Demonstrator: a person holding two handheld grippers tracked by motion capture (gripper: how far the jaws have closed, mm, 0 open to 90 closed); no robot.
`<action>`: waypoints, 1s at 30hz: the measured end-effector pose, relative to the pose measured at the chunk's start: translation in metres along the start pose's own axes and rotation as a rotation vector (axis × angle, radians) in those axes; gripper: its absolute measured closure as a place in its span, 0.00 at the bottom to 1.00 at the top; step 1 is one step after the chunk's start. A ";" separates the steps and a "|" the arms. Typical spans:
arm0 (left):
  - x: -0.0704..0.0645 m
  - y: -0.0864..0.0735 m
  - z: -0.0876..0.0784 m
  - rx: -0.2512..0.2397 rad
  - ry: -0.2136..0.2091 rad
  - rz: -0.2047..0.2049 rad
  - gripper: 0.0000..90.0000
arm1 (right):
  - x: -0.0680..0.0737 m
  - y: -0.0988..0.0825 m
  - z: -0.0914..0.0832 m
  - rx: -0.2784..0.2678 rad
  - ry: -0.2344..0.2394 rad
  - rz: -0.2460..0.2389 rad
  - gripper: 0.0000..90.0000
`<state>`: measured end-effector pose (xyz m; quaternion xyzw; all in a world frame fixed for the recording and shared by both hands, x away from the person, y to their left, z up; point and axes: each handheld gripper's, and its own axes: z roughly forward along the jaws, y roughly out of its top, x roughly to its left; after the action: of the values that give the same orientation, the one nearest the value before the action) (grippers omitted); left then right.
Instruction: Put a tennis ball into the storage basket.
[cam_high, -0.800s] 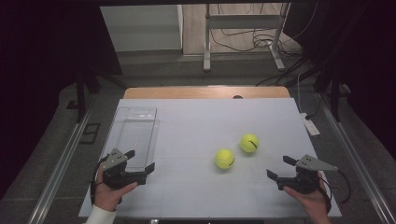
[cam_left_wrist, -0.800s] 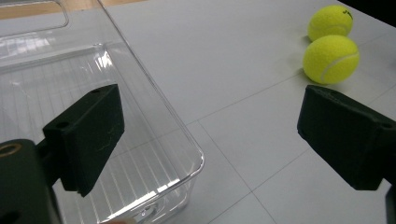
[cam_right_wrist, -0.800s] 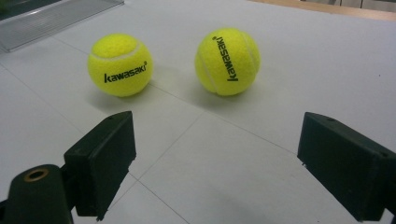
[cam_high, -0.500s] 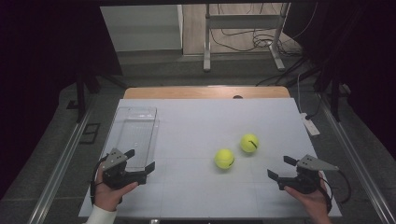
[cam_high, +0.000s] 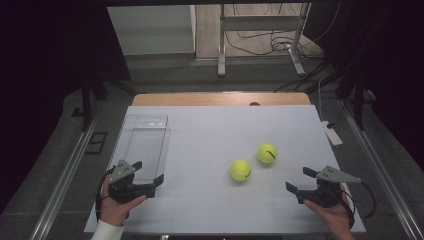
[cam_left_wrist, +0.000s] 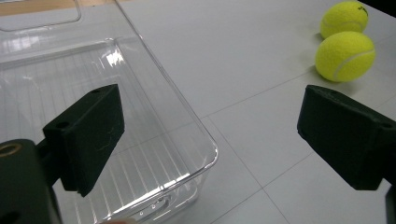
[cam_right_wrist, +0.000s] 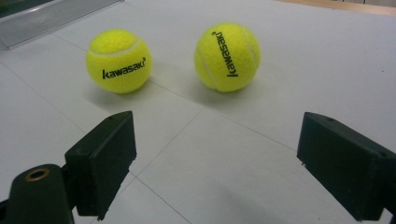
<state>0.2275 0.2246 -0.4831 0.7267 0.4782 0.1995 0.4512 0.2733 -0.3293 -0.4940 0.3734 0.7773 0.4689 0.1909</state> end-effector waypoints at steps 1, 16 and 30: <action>0.000 0.000 0.000 -0.001 0.002 -0.001 0.09 | 0.000 0.000 0.000 0.001 0.000 -0.001 0.14; -0.001 0.005 0.002 -0.001 -0.007 0.002 0.09 | -0.001 -0.003 0.003 0.014 0.002 0.007 0.14; -0.007 0.015 0.001 -0.001 -0.015 0.003 0.09 | -0.001 -0.004 0.003 0.016 0.004 0.013 0.14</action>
<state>0.2324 0.2159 -0.4697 0.7287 0.4737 0.1948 0.4546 0.2747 -0.3295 -0.4991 0.3790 0.7790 0.4646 0.1834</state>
